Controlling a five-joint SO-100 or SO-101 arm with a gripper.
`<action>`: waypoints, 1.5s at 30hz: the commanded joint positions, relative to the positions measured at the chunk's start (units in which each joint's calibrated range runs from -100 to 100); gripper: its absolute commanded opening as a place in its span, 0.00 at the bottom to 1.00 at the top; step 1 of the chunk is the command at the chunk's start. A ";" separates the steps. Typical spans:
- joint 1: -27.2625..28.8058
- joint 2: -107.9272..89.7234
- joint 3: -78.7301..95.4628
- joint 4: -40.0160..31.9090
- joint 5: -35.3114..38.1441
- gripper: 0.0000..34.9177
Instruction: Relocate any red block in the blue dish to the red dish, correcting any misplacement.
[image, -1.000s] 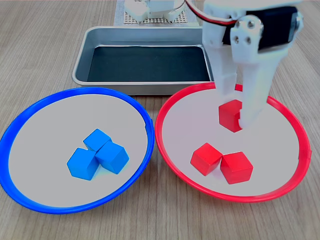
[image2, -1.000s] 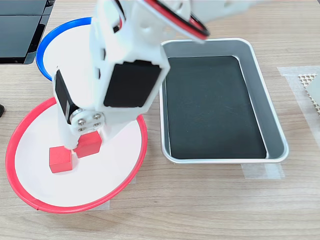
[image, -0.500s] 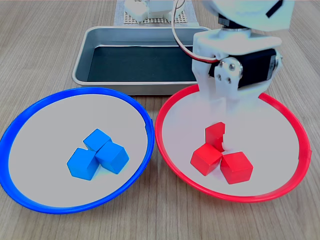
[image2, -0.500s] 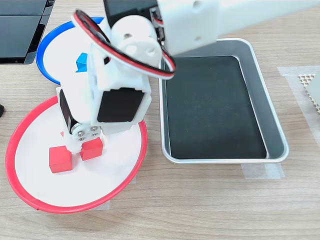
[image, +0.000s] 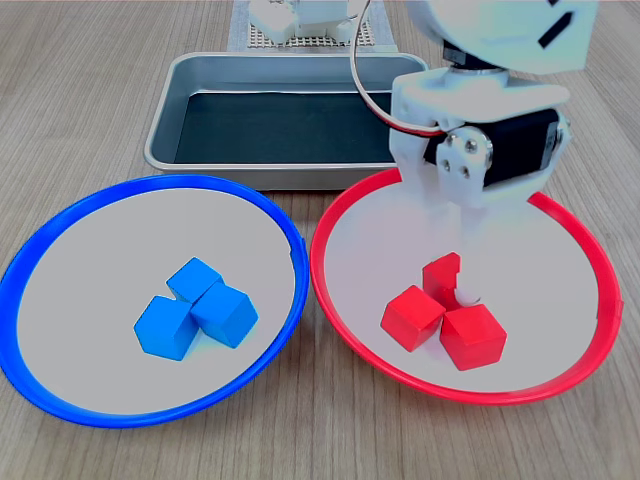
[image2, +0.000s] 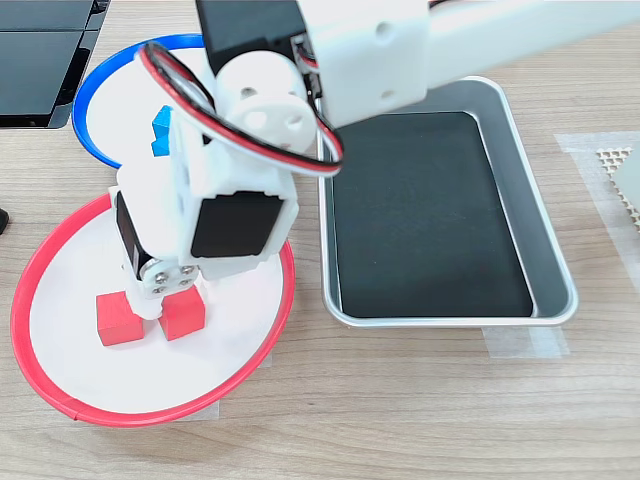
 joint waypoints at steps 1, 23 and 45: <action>-0.09 -1.99 -2.57 0.66 -0.10 0.31; 4.61 -32.78 14.54 -1.65 0.54 0.14; 15.06 -102.12 94.38 -20.72 -4.05 0.01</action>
